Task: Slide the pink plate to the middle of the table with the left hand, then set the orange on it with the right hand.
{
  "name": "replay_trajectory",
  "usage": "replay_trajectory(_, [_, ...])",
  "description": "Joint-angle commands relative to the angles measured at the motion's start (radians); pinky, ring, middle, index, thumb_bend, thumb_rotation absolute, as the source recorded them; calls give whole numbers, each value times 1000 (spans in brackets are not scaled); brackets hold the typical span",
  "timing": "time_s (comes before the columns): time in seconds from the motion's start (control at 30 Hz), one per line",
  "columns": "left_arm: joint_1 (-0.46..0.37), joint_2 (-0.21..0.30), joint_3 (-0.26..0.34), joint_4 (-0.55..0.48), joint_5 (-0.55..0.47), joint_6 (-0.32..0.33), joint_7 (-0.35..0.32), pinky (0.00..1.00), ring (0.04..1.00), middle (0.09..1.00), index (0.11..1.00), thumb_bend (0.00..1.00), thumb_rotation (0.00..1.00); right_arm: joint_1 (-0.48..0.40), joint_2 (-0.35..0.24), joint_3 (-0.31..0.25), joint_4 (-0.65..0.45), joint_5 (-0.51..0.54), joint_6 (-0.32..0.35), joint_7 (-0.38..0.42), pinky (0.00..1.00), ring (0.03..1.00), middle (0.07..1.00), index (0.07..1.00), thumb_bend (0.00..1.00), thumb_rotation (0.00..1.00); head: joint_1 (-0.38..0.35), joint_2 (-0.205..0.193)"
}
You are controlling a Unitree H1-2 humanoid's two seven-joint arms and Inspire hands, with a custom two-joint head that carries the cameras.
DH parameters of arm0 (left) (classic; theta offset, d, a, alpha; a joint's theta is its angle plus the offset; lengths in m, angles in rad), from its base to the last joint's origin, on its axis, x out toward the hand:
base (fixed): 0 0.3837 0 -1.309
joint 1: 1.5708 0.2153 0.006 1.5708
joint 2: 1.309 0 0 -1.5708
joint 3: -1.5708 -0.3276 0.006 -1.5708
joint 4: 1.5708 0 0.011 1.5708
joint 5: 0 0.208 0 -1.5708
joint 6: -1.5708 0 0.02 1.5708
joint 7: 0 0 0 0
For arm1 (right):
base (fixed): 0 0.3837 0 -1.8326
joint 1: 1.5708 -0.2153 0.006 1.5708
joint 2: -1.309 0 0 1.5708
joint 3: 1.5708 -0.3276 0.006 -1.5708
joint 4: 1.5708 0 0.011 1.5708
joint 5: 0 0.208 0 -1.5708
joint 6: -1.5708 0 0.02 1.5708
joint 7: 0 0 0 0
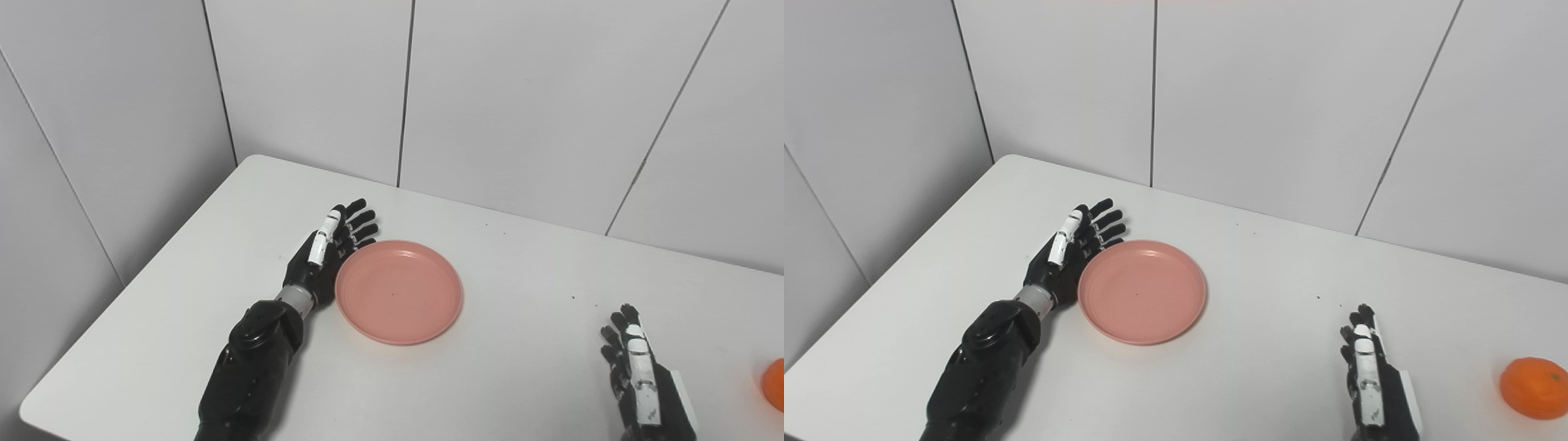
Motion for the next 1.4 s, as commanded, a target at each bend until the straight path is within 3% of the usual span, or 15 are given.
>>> replay_trajectory(0.0, [27,-22,-26,17,22,63,12,896,894,902,892,342,1000,-19,4,4,-26,-2,-44,6,1000,973,988,996,257,1000,-7,4])
replay_trajectory(0.17, [33,-45,-44,-19,37,90,36,892,893,897,883,348,1000,-18,11,10,-28,-14,-47,-1,997,968,983,990,262,1000,-22,10])
replay_trajectory(0.67, [72,-141,-106,-97,53,81,35,910,906,912,904,371,1000,-17,40,18,-33,-36,-32,-14,997,966,982,989,281,1000,-63,30])
replay_trajectory(0.9, [90,-183,-130,-141,82,94,65,914,914,917,911,355,1000,-16,43,25,-32,-49,-37,-16,982,960,974,981,280,1000,-80,37])
replay_trajectory(1.37, [139,-221,-191,-139,135,26,51,928,931,935,914,364,1000,-19,54,34,-19,-61,-50,-22,977,958,974,977,281,1000,-145,48])
